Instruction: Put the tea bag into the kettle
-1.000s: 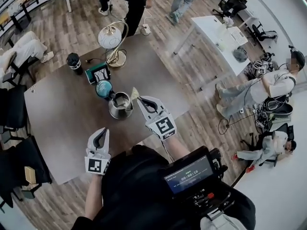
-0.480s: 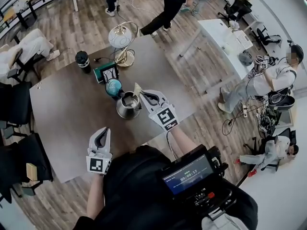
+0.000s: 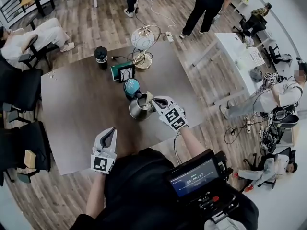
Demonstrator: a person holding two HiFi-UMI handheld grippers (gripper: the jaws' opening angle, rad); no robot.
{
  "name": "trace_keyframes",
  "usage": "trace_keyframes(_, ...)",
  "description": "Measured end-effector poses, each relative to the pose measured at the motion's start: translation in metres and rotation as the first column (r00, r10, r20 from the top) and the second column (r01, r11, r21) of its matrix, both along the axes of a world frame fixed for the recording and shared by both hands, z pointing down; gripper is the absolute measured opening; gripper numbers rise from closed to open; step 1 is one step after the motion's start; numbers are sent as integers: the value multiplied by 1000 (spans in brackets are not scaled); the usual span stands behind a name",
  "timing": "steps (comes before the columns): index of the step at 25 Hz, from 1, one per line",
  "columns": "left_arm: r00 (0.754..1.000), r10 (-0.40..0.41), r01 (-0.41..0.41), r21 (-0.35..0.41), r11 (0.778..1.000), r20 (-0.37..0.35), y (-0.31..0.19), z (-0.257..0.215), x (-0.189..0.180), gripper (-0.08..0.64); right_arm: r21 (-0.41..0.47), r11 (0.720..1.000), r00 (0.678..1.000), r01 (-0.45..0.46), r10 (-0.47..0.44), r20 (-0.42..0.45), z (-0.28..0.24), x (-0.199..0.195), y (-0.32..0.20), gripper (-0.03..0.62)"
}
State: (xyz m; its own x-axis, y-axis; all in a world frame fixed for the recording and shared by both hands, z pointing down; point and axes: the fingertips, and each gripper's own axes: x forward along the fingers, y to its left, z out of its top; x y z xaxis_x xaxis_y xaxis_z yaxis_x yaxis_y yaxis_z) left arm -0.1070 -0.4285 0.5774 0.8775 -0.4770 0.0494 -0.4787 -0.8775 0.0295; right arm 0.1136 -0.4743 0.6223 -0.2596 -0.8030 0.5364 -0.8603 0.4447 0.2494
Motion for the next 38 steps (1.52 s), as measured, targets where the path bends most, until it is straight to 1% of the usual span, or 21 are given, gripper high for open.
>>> trace_keyframes(3,1000,-6,6,2,1000,-3,0,2,-8,0,-40,999,999,32,-33,-5,11,-13,-1,9)
trace_keyframes(5,1000,-12,12,9,1000,-5,-2,3,-14,0,-65,997,999,38,-38,-6,18,-19,-5,8)
trace_keyframes(9,1000,-30,30,6,1000,-5,-7,5,-26,1,-144,990,1000,10,-13,-21,42,-19,-9,8)
trace_keyframes(11,999,-36,36,6,999,-3,-8,8,-32,0,-164,986,999,-15,11,-30,49,-16,-10,9)
trace_keyframes(15,999,-39,39,1,999,1,-10,12,-40,0,-168,984,998,-64,59,-35,55,-10,-11,9)
trace_keyframes(20,1000,-28,28,3,1000,-1,-9,13,-45,0,-160,984,996,-80,74,-43,58,-12,-9,18)
trace_keyframes(24,1000,-20,20,2,1000,3,-10,14,-48,0,-150,982,993,-113,108,-44,58,-11,-7,71)
trace_keyframes(26,1000,-14,14,13,1000,3,-10,14,-48,1,-104,985,990,-139,137,-22,48,-10,-8,71)
trace_keyframes(27,1000,-12,12,22,1000,3,-11,13,-48,1,-57,987,988,-150,151,8,38,-10,-9,71)
trace_keyframes(29,1000,-5,5,24,1000,-2,-10,14,-48,0,71,985,981,-160,151,121,4,-18,-8,69)
trace_keyframes(30,1000,-1,1,19,1000,-2,-9,16,-48,0,137,978,973,-157,129,192,-16,-28,-6,55)
trace_keyframes(31,1000,4,-4,15,1000,4,-9,18,-48,0,198,968,962,-151,98,255,-37,-39,-3,15)
trace_keyframes(32,1000,8,-8,13,1000,15,-9,18,-47,1,252,957,951,-146,66,301,-54,-52,2,8)
trace_keyframes(33,1000,12,-12,11,1000,25,-8,16,-45,0,295,945,944,-140,37,327,-68,-66,7,8)
trace_keyframes(35,999,25,-25,10,1000,23,-6,12,-40,0,353,929,936,-115,-18,351,-86,-97,20,8)
trace_keyframes(38,999,44,-45,4,999,26,-3,11,-33,0,394,916,918,-75,-91,386,-96,-140,38,6)
